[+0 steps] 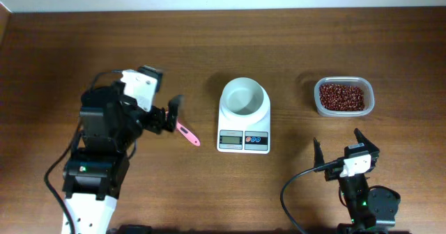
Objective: Scoop and weigh 50g on scale
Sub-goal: 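Move the left gripper to the pink scoop handle and grasp it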
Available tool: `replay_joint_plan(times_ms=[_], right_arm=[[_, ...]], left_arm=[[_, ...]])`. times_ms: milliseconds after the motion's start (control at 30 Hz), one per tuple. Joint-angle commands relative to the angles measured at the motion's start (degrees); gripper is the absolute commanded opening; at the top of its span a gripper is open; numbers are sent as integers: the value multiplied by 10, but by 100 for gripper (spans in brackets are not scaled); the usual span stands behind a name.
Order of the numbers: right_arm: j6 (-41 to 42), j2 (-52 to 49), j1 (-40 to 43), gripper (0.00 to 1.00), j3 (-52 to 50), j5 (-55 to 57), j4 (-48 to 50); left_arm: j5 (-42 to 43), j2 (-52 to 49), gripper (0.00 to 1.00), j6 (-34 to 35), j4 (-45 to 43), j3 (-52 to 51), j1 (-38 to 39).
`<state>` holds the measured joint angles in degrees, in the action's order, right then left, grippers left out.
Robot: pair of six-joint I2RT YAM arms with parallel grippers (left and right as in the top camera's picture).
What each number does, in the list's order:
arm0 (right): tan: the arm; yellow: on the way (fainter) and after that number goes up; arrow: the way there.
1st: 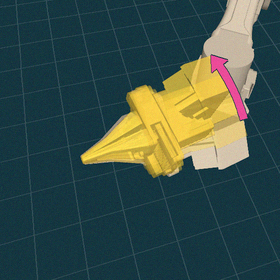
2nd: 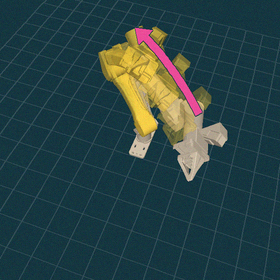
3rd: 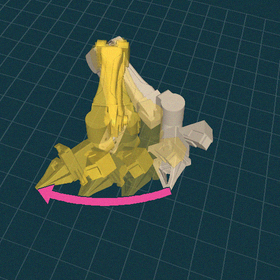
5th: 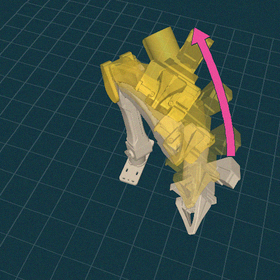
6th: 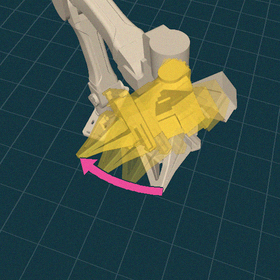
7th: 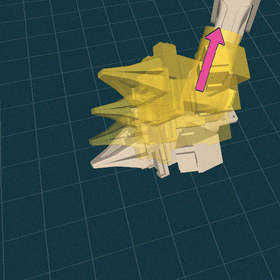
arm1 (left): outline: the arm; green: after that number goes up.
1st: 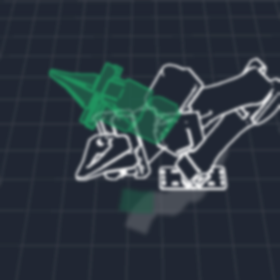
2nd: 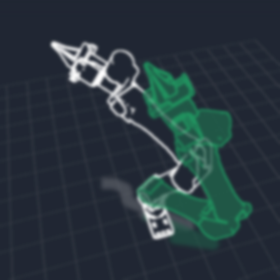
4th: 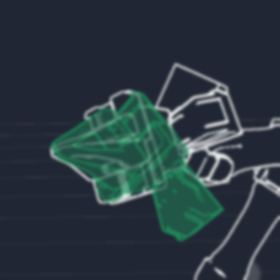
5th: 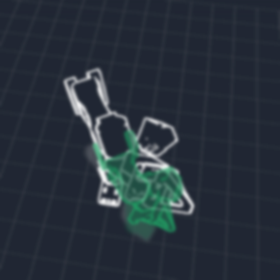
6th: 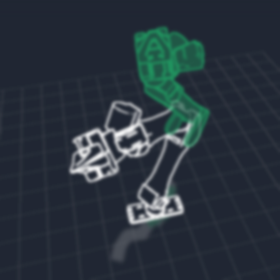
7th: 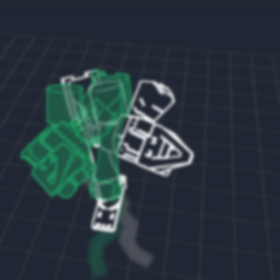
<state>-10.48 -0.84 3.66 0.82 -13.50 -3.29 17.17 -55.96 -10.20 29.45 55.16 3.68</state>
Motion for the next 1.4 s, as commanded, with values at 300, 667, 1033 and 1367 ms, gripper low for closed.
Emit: replay_joint_plan(times_ms=[300, 667, 1033, 1367], right_arm=[[5, 4, -3, 99, -5, 3, -1], [5, 4, -3, 99, -5, 3, -1], [5, 4, -3, 99, -5, 3, -1], [5, 4, -3, 99, -5, 3, -1]], left_arm=[[48, -3, 99, 100, 14, 12, -1], [-115, -101, 99, 235, 151, 177, -1], [-121, -223, 99, 275, 182, 211, -1], [-142, -258, 100, 321, 234, 210, -2]])
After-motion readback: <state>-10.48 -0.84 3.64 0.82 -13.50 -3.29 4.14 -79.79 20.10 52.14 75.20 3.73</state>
